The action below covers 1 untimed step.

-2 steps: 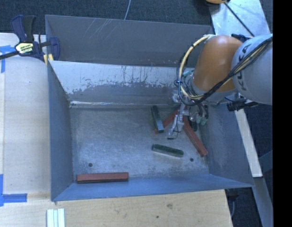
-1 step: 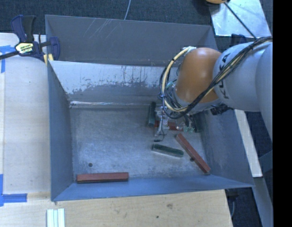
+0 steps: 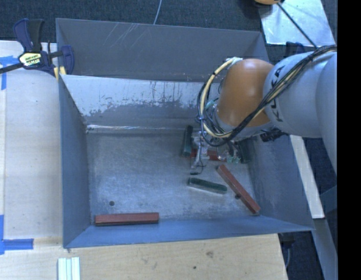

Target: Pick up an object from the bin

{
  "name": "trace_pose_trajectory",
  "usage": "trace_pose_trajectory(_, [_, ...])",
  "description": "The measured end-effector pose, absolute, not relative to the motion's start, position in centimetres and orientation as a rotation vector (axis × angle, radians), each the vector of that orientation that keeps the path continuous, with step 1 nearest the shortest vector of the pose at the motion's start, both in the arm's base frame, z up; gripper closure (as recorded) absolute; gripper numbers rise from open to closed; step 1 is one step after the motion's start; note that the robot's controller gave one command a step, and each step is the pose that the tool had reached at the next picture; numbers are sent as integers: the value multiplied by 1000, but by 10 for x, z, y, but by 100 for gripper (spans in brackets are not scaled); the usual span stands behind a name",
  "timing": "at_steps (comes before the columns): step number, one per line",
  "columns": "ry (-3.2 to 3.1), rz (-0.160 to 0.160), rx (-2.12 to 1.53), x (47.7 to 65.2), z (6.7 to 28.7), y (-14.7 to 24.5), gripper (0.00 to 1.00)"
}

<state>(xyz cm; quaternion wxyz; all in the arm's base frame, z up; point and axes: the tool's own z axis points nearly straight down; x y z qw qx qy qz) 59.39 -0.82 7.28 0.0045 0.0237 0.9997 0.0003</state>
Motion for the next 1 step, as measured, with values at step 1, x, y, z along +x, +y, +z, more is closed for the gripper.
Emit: trace_pose_trajectory(1, [3137, 0, -139, 597, 278, -50, 100])
